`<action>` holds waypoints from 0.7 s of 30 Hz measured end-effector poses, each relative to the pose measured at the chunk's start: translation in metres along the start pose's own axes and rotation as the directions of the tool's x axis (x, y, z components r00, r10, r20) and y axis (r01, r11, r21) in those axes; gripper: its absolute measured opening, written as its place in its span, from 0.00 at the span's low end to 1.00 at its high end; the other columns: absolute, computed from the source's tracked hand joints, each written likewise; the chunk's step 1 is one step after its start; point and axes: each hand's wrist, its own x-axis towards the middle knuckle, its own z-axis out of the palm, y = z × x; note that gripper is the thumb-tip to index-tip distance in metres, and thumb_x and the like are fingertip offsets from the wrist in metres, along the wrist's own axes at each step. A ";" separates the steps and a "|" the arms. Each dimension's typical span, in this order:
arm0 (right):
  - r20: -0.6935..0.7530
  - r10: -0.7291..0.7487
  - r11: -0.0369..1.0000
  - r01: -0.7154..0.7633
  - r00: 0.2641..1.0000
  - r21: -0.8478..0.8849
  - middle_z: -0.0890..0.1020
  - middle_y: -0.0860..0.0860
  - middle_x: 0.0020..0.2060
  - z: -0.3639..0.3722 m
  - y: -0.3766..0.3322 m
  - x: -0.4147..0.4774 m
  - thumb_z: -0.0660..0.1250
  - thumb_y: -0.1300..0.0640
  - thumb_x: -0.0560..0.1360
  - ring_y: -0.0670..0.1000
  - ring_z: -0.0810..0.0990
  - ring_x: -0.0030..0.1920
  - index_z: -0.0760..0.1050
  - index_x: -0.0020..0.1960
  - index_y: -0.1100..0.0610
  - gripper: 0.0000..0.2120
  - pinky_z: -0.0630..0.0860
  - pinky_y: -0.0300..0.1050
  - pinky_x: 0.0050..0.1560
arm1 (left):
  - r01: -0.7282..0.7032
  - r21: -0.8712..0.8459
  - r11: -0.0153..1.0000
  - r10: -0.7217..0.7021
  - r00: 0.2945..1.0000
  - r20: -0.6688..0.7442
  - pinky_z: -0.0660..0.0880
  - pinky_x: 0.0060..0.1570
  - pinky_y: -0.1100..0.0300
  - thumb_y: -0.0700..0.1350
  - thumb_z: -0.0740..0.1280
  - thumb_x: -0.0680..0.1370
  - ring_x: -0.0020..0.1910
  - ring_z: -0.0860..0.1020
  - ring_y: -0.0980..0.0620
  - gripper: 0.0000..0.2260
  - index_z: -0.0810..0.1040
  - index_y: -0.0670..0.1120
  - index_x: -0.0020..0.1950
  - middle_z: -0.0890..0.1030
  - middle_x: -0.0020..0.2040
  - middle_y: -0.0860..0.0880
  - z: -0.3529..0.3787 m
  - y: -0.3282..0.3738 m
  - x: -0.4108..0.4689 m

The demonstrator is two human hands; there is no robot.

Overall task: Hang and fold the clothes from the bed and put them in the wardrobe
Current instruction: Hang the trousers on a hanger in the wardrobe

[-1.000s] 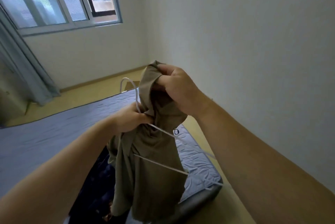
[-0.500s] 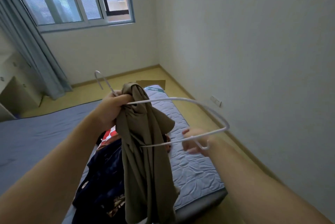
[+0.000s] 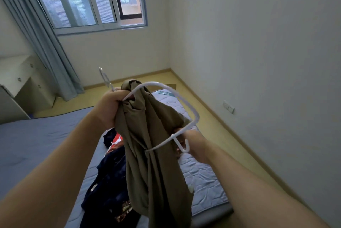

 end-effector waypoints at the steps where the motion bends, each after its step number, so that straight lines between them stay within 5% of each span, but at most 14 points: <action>1: -0.064 -0.045 0.999 0.045 0.997 0.002 0.81 0.52 0.37 -0.002 -0.006 0.001 0.65 0.52 0.80 0.47 0.80 0.32 0.78 0.48 0.59 0.10 0.76 0.42 0.35 | 0.010 0.033 0.999 -0.009 0.999 -0.031 0.81 0.38 0.58 0.40 0.69 0.67 0.34 0.81 0.47 0.06 0.85 0.40 0.38 0.81 0.36 0.42 -0.005 0.000 0.002; 5: -0.270 -0.191 0.967 0.229 0.944 0.116 0.86 0.48 0.35 -0.012 -0.054 -0.005 0.62 0.42 0.82 0.45 0.86 0.37 0.79 0.51 0.59 0.20 0.81 0.39 0.34 | 0.064 0.346 0.936 -0.019 0.991 -0.131 0.81 0.48 0.53 0.38 0.74 0.69 0.43 0.83 0.42 0.05 0.86 0.41 0.44 0.85 0.43 0.38 -0.017 -0.003 0.005; 7: -0.337 -0.255 0.958 0.284 0.906 0.037 0.86 0.46 0.36 -0.020 -0.077 -0.014 0.60 0.38 0.81 0.43 0.85 0.38 0.75 0.49 0.55 0.20 0.79 0.34 0.32 | 0.113 0.451 0.886 -0.024 0.980 -0.198 0.79 0.54 0.49 0.37 0.74 0.73 0.46 0.83 0.41 0.05 0.85 0.39 0.48 0.84 0.49 0.34 -0.025 -0.003 0.008; 9: -0.325 -0.291 0.955 0.292 0.900 -0.046 0.83 0.50 0.50 -0.027 -0.097 -0.020 0.59 0.34 0.80 0.48 0.84 0.50 0.72 0.49 0.51 0.20 0.82 0.40 0.46 | 0.134 0.485 0.864 -0.025 0.974 -0.223 0.79 0.53 0.50 0.39 0.74 0.75 0.44 0.83 0.44 0.04 0.85 0.40 0.49 0.85 0.49 0.35 -0.026 -0.004 0.013; 13: -0.257 -0.357 0.929 0.313 0.898 -0.198 0.80 0.52 0.57 -0.028 -0.120 -0.028 0.58 0.33 0.79 0.53 0.80 0.60 0.72 0.48 0.49 0.19 0.74 0.54 0.67 | 0.107 0.658 0.746 -0.029 0.991 -0.128 0.80 0.48 0.54 0.42 0.77 0.73 0.41 0.84 0.50 0.03 0.87 0.44 0.46 0.87 0.44 0.43 -0.010 -0.004 0.024; 18: -0.251 -0.343 0.935 0.302 0.905 -0.187 0.79 0.53 0.63 -0.031 -0.127 -0.032 0.58 0.31 0.78 0.54 0.77 0.64 0.73 0.65 0.55 0.31 0.72 0.55 0.70 | 0.028 0.841 0.540 -0.206 0.973 0.100 0.77 0.39 0.64 0.53 0.78 0.71 0.39 0.83 0.57 0.06 0.87 0.54 0.45 0.86 0.41 0.50 0.017 -0.004 0.037; 21: -0.320 -0.370 0.911 0.272 0.872 -0.310 0.76 0.53 0.67 -0.040 -0.128 -0.037 0.54 0.30 0.79 0.54 0.73 0.68 0.71 0.71 0.55 0.34 0.68 0.54 0.73 | -0.002 0.895 0.445 -0.121 0.991 0.063 0.74 0.42 0.61 0.61 0.77 0.69 0.42 0.81 0.61 0.12 0.86 0.60 0.49 0.85 0.42 0.58 0.020 -0.010 0.050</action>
